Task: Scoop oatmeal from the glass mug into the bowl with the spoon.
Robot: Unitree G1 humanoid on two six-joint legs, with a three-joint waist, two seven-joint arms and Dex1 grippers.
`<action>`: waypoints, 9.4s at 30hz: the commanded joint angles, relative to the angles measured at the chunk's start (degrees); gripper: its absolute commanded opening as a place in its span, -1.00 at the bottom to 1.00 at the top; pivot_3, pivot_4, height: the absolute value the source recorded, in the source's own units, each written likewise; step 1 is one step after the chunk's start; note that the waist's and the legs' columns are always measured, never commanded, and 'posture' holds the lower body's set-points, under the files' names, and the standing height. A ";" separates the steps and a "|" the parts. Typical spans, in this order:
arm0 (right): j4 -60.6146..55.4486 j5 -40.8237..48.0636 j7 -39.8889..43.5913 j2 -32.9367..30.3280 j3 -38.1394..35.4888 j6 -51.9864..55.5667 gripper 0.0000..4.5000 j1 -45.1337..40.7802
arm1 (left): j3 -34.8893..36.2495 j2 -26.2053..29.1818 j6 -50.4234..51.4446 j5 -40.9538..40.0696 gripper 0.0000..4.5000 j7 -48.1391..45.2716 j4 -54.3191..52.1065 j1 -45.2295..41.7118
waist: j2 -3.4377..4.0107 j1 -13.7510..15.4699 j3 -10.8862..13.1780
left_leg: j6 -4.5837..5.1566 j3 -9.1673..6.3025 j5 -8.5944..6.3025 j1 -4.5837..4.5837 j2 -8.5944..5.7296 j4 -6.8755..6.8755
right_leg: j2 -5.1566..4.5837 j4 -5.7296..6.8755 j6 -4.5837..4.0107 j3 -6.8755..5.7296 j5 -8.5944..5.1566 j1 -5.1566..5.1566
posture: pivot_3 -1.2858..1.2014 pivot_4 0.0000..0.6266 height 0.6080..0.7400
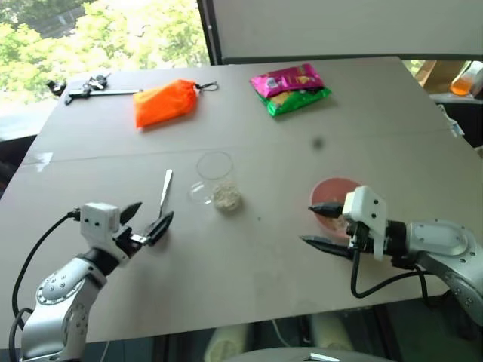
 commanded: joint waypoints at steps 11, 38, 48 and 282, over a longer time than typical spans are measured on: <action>-2.34 -2.05 -1.33 2.11 0.45 -1.94 0.36 -0.39 | -4.90 3.96 17.72 -0.34 1.00 1.88 -3.25 -2.96 | 0.00 -0.10 0.00 | -0.07 0.15 0.04 0.11 -0.05 0.13 | -0.03 0.60 -0.01 0.14 0.00 -0.14 | 0.03 -0.52 1.00; -0.63 -4.39 -0.88 4.27 2.56 -2.53 0.35 -4.71 | 6.06 1.27 44.36 -4.95 -0.98 11.27 -1.47 -5.00 | 0.70 -1.20 -0.51 | -0.32 0.37 0.21 0.44 -0.04 0.13 | 0.01 1.04 -0.03 0.32 -0.01 -0.13 | 0.03 -0.52 1.00; 1.30 -5.38 0.05 5.37 3.86 -4.07 0.35 -5.60 | 16.05 -12.04 17.96 -8.73 -0.98 6.64 -14.19 5.89 | 0.47 -1.15 -0.44 | -0.29 0.45 0.18 0.37 -0.01 0.09 | -0.02 0.92 -0.04 0.57 0.00 -0.14 | 0.03 -0.52 1.00; 39.41 24.94 -41.15 36.06 -28.54 43.56 -1.00 -52.08 | -24.03 -21.18 -19.86 27.40 -0.98 15.32 15.15 -29.27 | 0.01 -0.37 -0.34 | -0.21 0.35 0.17 0.01 -0.15 0.26 | -0.02 1.10 -0.10 0.22 0.06 -0.46 | 0.03 -0.52 1.00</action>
